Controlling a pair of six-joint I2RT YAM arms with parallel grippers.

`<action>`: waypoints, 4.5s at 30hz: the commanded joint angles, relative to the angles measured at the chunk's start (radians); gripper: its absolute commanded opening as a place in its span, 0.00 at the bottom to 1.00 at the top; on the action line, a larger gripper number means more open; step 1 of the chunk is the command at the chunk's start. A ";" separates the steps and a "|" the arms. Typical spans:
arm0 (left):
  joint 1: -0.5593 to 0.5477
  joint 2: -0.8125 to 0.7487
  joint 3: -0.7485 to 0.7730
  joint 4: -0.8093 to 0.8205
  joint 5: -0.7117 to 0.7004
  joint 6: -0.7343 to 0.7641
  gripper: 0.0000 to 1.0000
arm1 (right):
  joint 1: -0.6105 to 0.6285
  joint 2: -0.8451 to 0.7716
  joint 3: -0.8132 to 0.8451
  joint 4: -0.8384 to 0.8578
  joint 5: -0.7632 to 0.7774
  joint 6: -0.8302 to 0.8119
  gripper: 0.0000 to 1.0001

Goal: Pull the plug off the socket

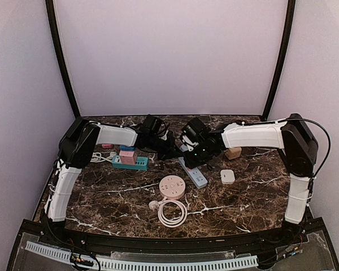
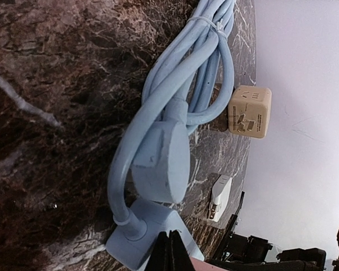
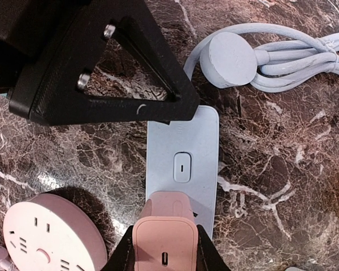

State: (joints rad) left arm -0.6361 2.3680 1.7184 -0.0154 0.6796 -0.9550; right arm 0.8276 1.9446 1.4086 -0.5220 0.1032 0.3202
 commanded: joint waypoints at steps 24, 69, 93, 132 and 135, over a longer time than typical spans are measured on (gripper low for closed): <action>-0.050 -0.031 -0.052 -0.280 -0.037 0.127 0.00 | 0.013 0.034 0.109 -0.020 0.067 -0.009 0.09; -0.092 0.109 0.008 -0.550 -0.250 0.209 0.00 | 0.023 -0.107 -0.030 0.121 0.138 0.005 0.05; -0.099 0.125 0.015 -0.566 -0.267 0.205 0.00 | -0.013 -0.171 -0.029 0.074 0.089 0.003 0.06; -0.100 0.138 0.030 -0.576 -0.280 0.205 0.00 | -0.083 -0.242 -0.063 0.035 0.057 0.032 0.06; -0.101 0.123 0.057 -0.592 -0.273 0.217 0.00 | -0.149 -0.272 -0.120 0.066 -0.006 0.043 0.06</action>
State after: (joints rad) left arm -0.7334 2.3672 1.8267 -0.3443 0.5755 -0.7696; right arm 0.7563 1.7103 1.3506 -0.4892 0.1535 0.3347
